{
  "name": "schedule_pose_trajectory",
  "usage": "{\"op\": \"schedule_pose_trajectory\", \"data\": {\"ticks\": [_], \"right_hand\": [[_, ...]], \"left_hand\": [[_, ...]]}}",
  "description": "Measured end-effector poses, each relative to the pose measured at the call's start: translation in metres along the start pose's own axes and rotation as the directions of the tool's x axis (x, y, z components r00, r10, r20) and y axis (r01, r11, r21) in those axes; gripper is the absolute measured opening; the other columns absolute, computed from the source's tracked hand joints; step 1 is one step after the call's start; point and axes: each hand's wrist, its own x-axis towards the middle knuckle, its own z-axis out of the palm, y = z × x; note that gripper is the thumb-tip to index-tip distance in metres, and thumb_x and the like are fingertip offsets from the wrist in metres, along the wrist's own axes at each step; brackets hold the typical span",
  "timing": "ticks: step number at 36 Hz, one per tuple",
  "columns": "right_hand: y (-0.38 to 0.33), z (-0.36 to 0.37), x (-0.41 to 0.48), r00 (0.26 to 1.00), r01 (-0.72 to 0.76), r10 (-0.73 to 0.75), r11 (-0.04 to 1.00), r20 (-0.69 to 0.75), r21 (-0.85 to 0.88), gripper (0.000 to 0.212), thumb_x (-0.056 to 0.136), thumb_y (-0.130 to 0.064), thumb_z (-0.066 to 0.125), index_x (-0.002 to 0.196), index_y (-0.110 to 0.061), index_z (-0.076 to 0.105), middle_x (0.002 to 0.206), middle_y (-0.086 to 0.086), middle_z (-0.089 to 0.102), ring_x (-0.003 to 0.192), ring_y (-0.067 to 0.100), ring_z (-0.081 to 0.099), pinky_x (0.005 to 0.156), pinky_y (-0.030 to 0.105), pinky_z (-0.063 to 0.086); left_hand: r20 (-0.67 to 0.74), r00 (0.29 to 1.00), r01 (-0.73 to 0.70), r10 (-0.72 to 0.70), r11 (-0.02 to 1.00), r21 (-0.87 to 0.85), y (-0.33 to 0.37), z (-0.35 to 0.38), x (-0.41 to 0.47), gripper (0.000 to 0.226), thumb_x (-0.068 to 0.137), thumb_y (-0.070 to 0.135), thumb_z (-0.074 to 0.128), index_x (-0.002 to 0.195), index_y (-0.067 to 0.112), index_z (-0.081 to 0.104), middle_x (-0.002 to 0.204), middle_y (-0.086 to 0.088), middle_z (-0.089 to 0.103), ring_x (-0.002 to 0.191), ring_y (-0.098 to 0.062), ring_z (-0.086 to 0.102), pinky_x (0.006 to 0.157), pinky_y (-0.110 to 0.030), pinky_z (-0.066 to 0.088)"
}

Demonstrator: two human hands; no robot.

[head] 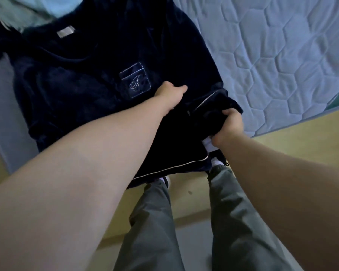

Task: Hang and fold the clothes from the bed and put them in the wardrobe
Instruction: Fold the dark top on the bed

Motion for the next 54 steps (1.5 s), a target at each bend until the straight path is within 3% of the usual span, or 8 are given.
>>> {"op": "schedule_pose_trajectory", "data": {"ticks": [6,13,16,21,30,41,48,54], "right_hand": [[-0.009,0.0,-0.019,0.882,-0.252,0.148,0.95,0.446,0.184,0.022,0.068,-0.004,0.055,0.087,-0.012,0.061,0.074,0.005,0.069,0.055,0.018,0.066,0.047,0.021,0.051],[0.009,0.0,-0.024,0.678,-0.214,0.582,0.741,0.45,-0.636,0.054,0.069,-0.022,0.082,0.121,-0.013,0.067,0.121,0.012,0.071,0.11,0.031,0.069,0.094,0.045,0.056],[0.015,0.012,-0.023,0.724,-0.092,0.62,0.522,0.303,-0.848,0.071,0.062,-0.035,0.091,0.125,-0.017,0.063,0.121,0.007,0.072,0.113,0.028,0.068,0.097,0.047,0.054],[0.029,0.04,-0.02,0.918,0.094,0.344,0.3,0.199,-0.949,0.043,0.073,-0.013,0.081,0.106,-0.029,0.059,0.114,0.001,0.064,0.104,0.021,0.061,0.091,0.043,0.056],[0.051,0.096,0.0,0.959,0.132,0.129,0.579,0.251,-0.804,0.026,0.085,-0.024,0.065,0.111,-0.019,0.065,0.11,-0.001,0.068,0.1,0.022,0.063,0.071,0.035,0.05],[0.075,0.156,0.01,0.938,0.177,0.094,0.698,0.334,-0.694,0.037,0.097,-0.049,0.055,0.126,-0.026,0.058,0.116,-0.002,0.065,0.106,0.021,0.062,0.089,0.041,0.05],[0.07,0.184,0.022,0.932,0.141,0.049,0.864,0.359,-0.484,0.069,0.095,-0.068,0.043,0.146,-0.021,0.047,0.117,0.004,0.063,0.111,0.026,0.06,0.092,0.045,0.049],[0.067,0.194,0.034,0.934,-0.033,0.121,0.966,0.336,-0.258,0.074,0.093,-0.067,0.049,0.144,-0.013,0.049,0.106,0.006,0.063,0.122,0.027,0.056,0.104,0.045,0.042]], "left_hand": [[0.1,0.983,0.179,-0.153,0.92,-0.348,0.042,-0.008,-0.007,0.069,0.072,0.068,0.073,0.119,0.018,0.068,0.107,-0.004,0.075,0.093,-0.028,0.073,0.086,-0.042,0.059],[0.172,0.978,0.173,-0.12,0.926,-0.336,0.052,-0.053,-0.019,0.034,0.084,0.031,0.075,0.107,0.006,0.076,0.099,-0.013,0.076,0.088,-0.029,0.074,0.086,-0.039,0.059],[0.219,0.963,0.232,-0.16,0.903,-0.361,0.037,-0.088,-0.023,0.026,0.088,0.024,0.071,0.107,0.007,0.075,0.099,-0.015,0.076,0.085,-0.029,0.074,0.079,-0.039,0.061],[0.209,0.939,0.333,-0.273,0.871,-0.361,-0.013,-0.139,-0.028,0.016,0.085,0.016,0.069,0.097,0.008,0.076,0.096,-0.014,0.076,0.079,-0.028,0.075,0.07,-0.037,0.061],[-0.096,0.95,0.25,-0.298,0.906,-0.341,-0.097,-0.16,-0.031,0.017,0.078,0.015,0.064,0.089,0.016,0.076,0.087,-0.01,0.077,0.086,-0.033,0.073,0.089,-0.047,0.057],[0.038,0.927,0.304,-0.374,0.684,-0.663,-0.126,-0.166,-0.018,0.012,0.067,0.023,0.053,0.064,0.018,0.064,0.077,-0.008,0.07,0.076,-0.029,0.067,0.079,-0.045,0.058],[-0.353,0.908,0.3,-0.224,0.937,0.177,-0.133,-0.161,0.01,0.042,0.091,0.017,0.05,0.132,0.007,0.053,0.128,-0.015,0.061,0.111,-0.036,0.061,0.086,-0.032,0.049],[-0.413,0.883,-0.129,0.225,0.96,0.248,-0.082,-0.168,0.039,0.029,0.092,0.023,0.053,0.12,0.021,0.06,0.125,-0.001,0.062,0.11,-0.021,0.06,0.083,-0.022,0.039]]}}
